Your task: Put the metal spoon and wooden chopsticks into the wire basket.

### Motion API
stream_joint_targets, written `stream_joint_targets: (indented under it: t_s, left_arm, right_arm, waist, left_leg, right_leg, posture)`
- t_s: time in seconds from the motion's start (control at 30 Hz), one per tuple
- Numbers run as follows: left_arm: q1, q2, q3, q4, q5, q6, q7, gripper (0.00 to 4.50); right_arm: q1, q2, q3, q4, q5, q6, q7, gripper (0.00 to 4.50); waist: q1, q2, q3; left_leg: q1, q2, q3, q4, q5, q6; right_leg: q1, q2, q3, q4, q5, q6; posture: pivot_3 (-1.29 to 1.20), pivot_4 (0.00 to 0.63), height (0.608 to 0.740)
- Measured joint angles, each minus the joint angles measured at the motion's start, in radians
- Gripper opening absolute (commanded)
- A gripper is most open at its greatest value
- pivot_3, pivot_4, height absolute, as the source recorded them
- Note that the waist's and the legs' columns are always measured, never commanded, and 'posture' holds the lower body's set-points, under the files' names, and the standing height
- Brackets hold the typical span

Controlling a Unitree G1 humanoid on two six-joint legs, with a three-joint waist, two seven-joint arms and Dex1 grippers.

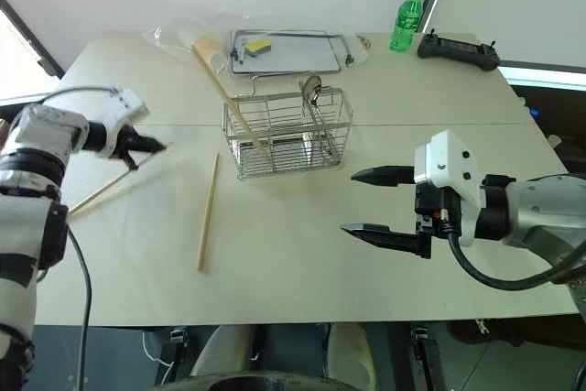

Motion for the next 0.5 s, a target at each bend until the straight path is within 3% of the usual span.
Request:
stream_joint_targets:
  t_s: [0.13,0.23,0.33,0.5]
  left_arm:
    - [-0.2,-0.036,0.261,-0.064,-0.223,0.087,0.145,0.02]
    - [-0.268,-0.069,0.403,-0.193,-0.386,0.156,0.189,0.02]
    - [-0.226,-0.148,0.458,-0.428,-0.504,0.261,0.227,0.02]
    - [-0.073,-0.31,0.448,-0.828,-0.633,0.407,0.336,0.02]
  right_arm:
    - [0.013,-0.001,0.006,0.001,-0.011,-0.006,0.008,3.76]
    - [0.012,0.005,0.008,0.002,-0.01,-0.005,-0.003,3.76]
    - [0.011,0.016,0.013,0.003,-0.009,-0.005,-0.012,3.76]
    - [0.005,0.026,0.028,0.003,0.001,-0.002,-0.033,3.76]
  waist:
    - [-0.005,0.0,0.0]
    - [-0.015,0.003,-0.002]
    - [-0.014,0.005,-0.002]
    - [-0.006,0.005,-0.002]
  left_leg:
    - [0.0,-0.001,0.001,0.0,0.0,0.0]
    - [0.004,-0.001,0.003,-0.001,-0.001,0.0]
    - [0.005,-0.001,0.002,-0.001,0.0,0.0]
    - [0.005,-0.001,0.002,0.001,0.001,-0.002]
  right_leg:
    - [0.002,-0.002,0.0,-0.003,0.002,0.004]
    - [0.005,-0.004,0.0,-0.003,0.002,0.005]
    - [0.005,-0.003,0.0,-0.002,0.002,0.005]
    - [0.006,-0.002,0.002,-0.001,0.002,0.004]
  posture:
    - [0.0,0.15,0.703]
    - [0.0,0.15,0.703]
    - [0.0,0.15,0.703]
    - [0.0,0.15,0.703]
